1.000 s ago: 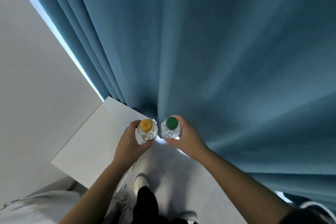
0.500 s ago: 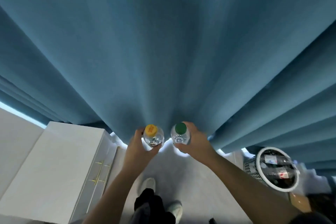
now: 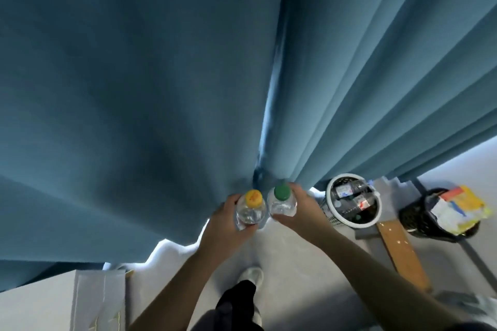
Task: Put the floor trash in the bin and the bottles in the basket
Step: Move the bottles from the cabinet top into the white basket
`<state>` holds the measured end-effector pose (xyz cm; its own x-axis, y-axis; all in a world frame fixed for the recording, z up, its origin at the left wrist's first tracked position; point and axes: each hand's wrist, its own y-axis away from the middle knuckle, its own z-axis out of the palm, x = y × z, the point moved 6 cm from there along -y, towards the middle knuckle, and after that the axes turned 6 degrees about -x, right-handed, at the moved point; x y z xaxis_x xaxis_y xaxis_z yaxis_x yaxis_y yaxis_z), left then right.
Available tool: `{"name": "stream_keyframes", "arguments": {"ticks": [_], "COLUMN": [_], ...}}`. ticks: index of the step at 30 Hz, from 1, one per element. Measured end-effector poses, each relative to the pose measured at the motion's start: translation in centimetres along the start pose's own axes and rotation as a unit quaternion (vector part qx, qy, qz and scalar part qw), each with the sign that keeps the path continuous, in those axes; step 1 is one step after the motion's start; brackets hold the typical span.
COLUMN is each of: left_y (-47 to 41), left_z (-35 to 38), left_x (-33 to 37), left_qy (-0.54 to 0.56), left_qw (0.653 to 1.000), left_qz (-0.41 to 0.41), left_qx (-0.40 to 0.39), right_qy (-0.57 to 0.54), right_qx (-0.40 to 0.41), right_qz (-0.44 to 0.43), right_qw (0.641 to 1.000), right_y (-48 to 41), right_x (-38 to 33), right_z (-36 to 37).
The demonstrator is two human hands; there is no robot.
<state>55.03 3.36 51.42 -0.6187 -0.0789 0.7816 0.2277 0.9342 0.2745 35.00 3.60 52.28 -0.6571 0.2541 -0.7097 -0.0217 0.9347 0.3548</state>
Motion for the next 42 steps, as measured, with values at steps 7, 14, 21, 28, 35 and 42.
{"name": "stream_keyframes", "arguments": {"ticks": [7,14,21,28,35,42], "left_y": [-5.4,-8.5,-8.7,-11.8,-18.1,-24.4], "left_z": [7.4,15.0,24.8,30.6,34.1,39.7], "left_x": [6.9,12.6,17.5,20.2,20.5,17.3], "left_qy": [-0.033,-0.049,-0.027,-0.014,-0.018,-0.035], "left_qw": [0.991,0.983,0.99,0.992,0.99,0.992], "left_qz": [0.054,0.067,0.017,-0.022,-0.016,-0.046], "left_qx": [-0.116,-0.164,-0.137,-0.12,-0.137,-0.108], "right_qy": [-0.011,-0.044,-0.021,-0.06,-0.134,-0.164], "right_qx": [0.077,0.108,0.097,0.126,0.152,0.129], "right_qz": [0.042,0.084,0.144,0.208,0.248,0.288], "right_qw": [0.996,0.99,0.985,0.968,0.947,0.935], "right_y": [0.2,1.4,5.3,5.4,1.3,-6.0], "right_x": [6.6,15.2,25.7,33.2,38.6,47.6], "right_z": [-8.0,-14.9,-23.6,-28.8,-29.4,-26.4]}}
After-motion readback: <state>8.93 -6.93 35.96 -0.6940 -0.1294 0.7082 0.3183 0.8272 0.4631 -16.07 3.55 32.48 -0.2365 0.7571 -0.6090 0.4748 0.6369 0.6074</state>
